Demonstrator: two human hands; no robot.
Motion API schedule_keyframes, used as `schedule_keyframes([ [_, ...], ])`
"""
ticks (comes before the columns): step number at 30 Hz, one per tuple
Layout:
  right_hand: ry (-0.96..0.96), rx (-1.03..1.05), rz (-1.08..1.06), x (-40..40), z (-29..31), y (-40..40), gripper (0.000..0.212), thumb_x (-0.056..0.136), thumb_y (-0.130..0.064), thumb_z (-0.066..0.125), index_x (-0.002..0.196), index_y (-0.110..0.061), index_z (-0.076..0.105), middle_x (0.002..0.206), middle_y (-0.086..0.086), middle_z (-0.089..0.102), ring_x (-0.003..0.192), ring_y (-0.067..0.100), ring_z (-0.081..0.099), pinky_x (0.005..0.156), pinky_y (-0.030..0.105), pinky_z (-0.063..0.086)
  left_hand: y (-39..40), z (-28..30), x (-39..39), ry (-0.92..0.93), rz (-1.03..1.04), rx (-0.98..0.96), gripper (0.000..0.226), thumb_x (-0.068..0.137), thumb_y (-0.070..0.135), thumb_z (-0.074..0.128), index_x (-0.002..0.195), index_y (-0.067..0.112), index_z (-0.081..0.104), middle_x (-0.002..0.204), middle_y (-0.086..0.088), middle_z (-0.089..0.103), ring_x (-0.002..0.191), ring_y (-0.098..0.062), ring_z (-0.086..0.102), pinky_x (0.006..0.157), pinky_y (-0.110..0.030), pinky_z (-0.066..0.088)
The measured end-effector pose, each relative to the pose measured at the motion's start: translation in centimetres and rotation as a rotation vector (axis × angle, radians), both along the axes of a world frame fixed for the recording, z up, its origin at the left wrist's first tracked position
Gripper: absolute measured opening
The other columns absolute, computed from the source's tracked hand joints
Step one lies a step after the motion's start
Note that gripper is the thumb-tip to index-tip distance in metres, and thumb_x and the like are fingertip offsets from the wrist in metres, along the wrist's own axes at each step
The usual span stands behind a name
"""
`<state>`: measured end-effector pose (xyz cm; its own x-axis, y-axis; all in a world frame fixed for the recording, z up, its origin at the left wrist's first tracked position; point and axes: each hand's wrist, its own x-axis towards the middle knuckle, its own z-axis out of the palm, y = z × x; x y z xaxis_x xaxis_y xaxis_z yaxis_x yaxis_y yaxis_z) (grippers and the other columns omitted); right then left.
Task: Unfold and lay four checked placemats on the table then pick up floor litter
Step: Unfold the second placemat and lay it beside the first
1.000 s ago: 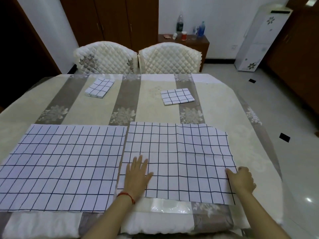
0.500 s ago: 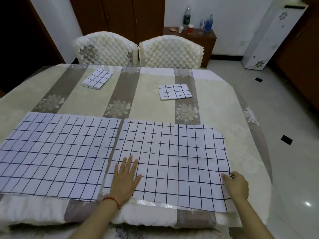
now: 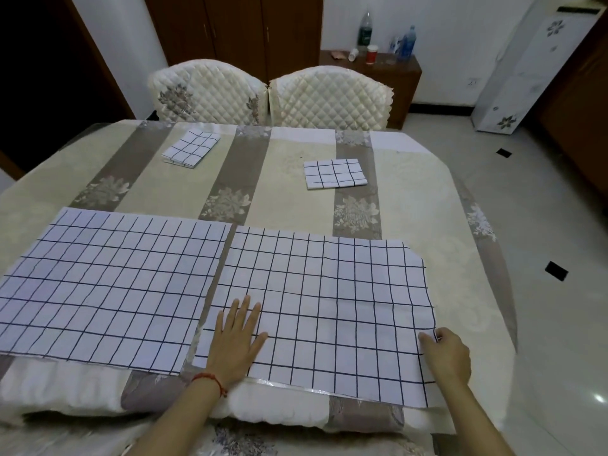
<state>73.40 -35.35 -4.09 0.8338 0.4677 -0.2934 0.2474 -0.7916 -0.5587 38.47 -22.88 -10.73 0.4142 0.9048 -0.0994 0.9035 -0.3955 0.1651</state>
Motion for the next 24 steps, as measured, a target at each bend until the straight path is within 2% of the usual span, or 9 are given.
schedule_keyframes([
  [2,0.024,-0.011,-0.013,-0.1,0.5,0.2,0.017,0.086,-0.023,0.057,0.085,-0.006,0.054,0.084,0.017,0.061,0.072,0.033,0.054,0.063,0.031,0.037,-0.2,0.0,0.3,-0.033,0.017,0.009,0.061,0.092,0.059,0.009,0.145,0.032,-0.005,0.157,0.004,-0.004,0.139,-0.005,-0.025,0.112,-0.029,-0.02],
  [4,0.024,-0.011,-0.028,0.1,0.9,0.7,0.037,0.087,-0.029,0.057,0.113,-0.004,0.052,0.113,0.02,0.061,0.097,0.038,0.058,0.074,0.036,0.042,-0.1,0.2,1.3,-0.075,0.019,0.044,0.06,0.092,0.059,0.007,0.143,0.034,-0.009,0.155,-0.001,0.007,0.139,-0.004,-0.026,0.112,-0.028,-0.02],
  [6,0.009,0.007,-0.035,0.8,1.1,1.6,0.044,0.087,-0.03,0.056,0.121,-0.004,0.047,0.124,0.019,0.057,0.106,0.038,0.056,0.083,0.041,0.045,0.4,0.9,3.5,-0.076,-0.002,0.059,0.058,0.093,0.057,0.006,0.143,0.033,-0.01,0.153,-0.002,0.011,0.139,-0.006,-0.026,0.112,-0.03,-0.018],
  [9,0.011,0.014,-0.044,2.0,1.1,3.5,0.044,0.088,-0.031,0.055,0.123,-0.005,0.045,0.126,0.02,0.056,0.108,0.039,0.055,0.089,0.044,0.045,1.3,1.7,7.5,-0.059,-0.056,0.049,0.057,0.095,0.053,0.009,0.144,0.03,-0.005,0.151,-0.001,0.017,0.141,-0.01,-0.023,0.111,-0.034,-0.012],
  [13,0.046,0.049,-0.05,3.6,0.8,6.5,0.043,0.088,-0.03,0.054,0.123,-0.006,0.045,0.126,0.02,0.056,0.109,0.038,0.055,0.094,0.046,0.045,1.1,0.2,10.3,-0.031,-0.117,0.033,0.057,0.094,0.055,0.01,0.145,0.03,0.002,0.156,0.006,-0.012,0.143,-0.018,-0.004,0.112,-0.04,-0.007],
  [15,0.081,0.073,-0.055,4.5,0.5,8.1,0.041,0.088,-0.029,0.053,0.123,-0.006,0.046,0.126,0.019,0.057,0.109,0.037,0.055,0.092,0.044,0.045,0.8,-0.7,10.3,-0.01,-0.12,0.047,0.058,0.094,0.055,0.011,0.146,0.029,0.008,0.155,0.008,-0.019,0.144,-0.016,-0.01,0.114,-0.041,-0.005],
  [18,0.164,0.138,-0.069,5.6,0.3,10.6,0.041,0.086,-0.026,0.055,0.122,-0.009,0.047,0.125,0.016,0.058,0.11,0.035,0.055,0.089,0.039,0.044,0.8,-1.0,10.4,-0.011,-0.124,0.078,0.059,0.094,0.055,0.014,0.146,0.028,0.015,0.157,0.007,-0.003,0.144,-0.014,-0.013,0.114,-0.042,-0.002],
  [21,0.219,0.216,-0.042,6.7,-0.1,13.1,0.045,0.084,-0.023,0.058,0.125,-0.011,0.046,0.126,0.016,0.057,0.112,0.034,0.056,0.095,0.039,0.043,0.7,-0.7,10.5,-0.003,-0.126,0.075,0.059,0.094,0.054,0.014,0.146,0.027,0.016,0.154,0.001,0.018,0.144,-0.016,-0.008,0.114,-0.042,-0.001],
  [24,0.261,0.274,0.05,7.4,-0.2,15.4,0.042,0.083,-0.018,0.06,0.124,-0.012,0.049,0.105,0.014,0.062,0.11,0.034,0.059,0.097,0.042,0.045,0.6,-0.4,10.6,-0.007,-0.127,0.072,0.059,0.094,0.054,0.014,0.146,0.027,0.014,0.154,0.0,0.02,0.144,-0.018,-0.003,0.113,-0.043,0.001],
])
